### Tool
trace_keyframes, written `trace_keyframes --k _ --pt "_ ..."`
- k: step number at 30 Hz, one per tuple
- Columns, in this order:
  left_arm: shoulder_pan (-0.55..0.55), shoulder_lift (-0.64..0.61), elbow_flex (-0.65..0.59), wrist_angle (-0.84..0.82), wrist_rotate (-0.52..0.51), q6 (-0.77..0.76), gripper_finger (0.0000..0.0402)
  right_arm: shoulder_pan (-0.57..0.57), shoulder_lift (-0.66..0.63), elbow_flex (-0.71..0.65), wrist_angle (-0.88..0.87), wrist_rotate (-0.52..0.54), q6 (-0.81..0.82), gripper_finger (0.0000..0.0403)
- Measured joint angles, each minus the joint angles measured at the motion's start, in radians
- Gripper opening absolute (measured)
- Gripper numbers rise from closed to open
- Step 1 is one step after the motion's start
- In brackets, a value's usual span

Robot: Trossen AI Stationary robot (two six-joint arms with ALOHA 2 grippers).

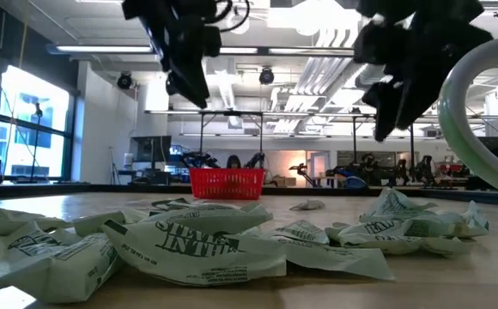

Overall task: Pick and place items into bin
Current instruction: Put the light green stevia packet into the red bin

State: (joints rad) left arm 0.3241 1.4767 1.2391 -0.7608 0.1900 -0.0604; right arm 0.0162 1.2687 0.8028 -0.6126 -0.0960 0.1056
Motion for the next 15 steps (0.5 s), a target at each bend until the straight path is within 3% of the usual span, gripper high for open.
trace_keyframes --k 5,10,15 --pt "-0.077 -0.034 -0.022 -0.005 -0.027 -0.085 0.0166 0.004 0.079 0.0 0.003 -0.09 0.161 0.026" --pt "-0.131 -0.034 -0.022 -0.003 -0.044 -0.153 0.0149 0.057 0.119 0.0 0.0 -0.112 0.205 0.026" --pt "-0.188 -0.034 -0.022 -0.003 -0.057 -0.231 0.0143 0.159 0.11 0.0 -0.014 0.015 0.114 0.026"
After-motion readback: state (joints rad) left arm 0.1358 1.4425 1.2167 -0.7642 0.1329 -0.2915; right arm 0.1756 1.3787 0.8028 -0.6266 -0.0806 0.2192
